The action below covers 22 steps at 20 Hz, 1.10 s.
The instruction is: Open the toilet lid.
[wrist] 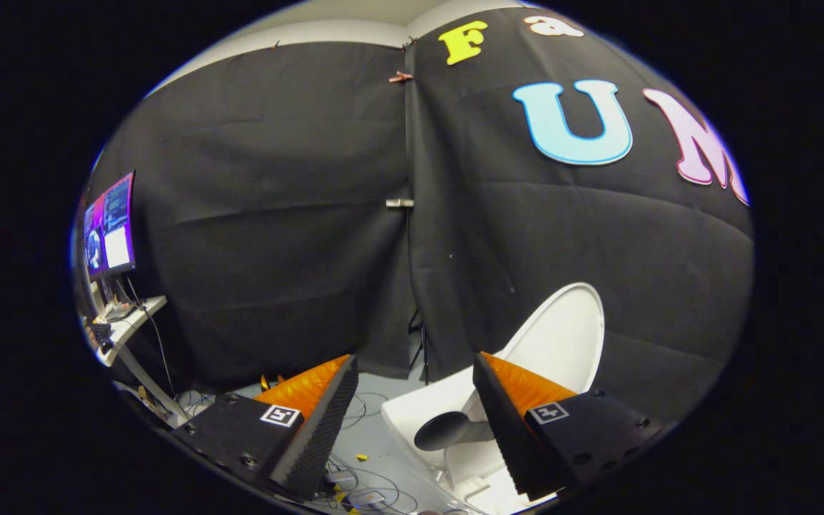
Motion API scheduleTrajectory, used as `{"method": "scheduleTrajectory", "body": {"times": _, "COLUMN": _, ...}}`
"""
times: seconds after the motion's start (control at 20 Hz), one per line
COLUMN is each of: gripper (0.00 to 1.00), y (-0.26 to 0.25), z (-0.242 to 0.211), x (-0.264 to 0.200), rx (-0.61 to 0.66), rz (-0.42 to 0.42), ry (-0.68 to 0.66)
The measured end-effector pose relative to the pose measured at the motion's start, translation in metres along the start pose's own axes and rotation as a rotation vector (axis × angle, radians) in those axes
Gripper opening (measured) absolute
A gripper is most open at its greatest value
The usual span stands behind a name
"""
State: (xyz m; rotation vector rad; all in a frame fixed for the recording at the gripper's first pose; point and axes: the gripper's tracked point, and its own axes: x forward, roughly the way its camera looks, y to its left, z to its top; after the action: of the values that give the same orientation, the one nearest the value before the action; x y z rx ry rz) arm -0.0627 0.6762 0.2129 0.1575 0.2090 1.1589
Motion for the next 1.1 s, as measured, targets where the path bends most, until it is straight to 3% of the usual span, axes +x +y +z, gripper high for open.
{"method": "scheduleTrajectory", "body": {"times": 0.25, "gripper": 0.99, "y": -0.032, "z": 0.044, "x": -0.036, "rx": -0.023, "rz": -0.066, "ry": -0.163}}
{"method": "scheduleTrajectory", "body": {"times": 0.45, "gripper": 0.99, "y": -0.077, "z": 0.051, "x": -0.081, "rx": -0.033, "rz": -0.153, "ry": -0.205}}
{"method": "scheduleTrajectory", "body": {"times": 0.75, "gripper": 0.99, "y": -0.155, "z": 0.027, "x": -0.172, "rx": -0.091, "rz": -0.300, "ry": -0.216}}
{"method": "scheduleTrajectory", "body": {"times": 1.1, "gripper": 0.99, "y": -0.246, "z": -0.018, "x": -0.319, "rx": -0.175, "rz": -0.532, "ry": -0.282}}
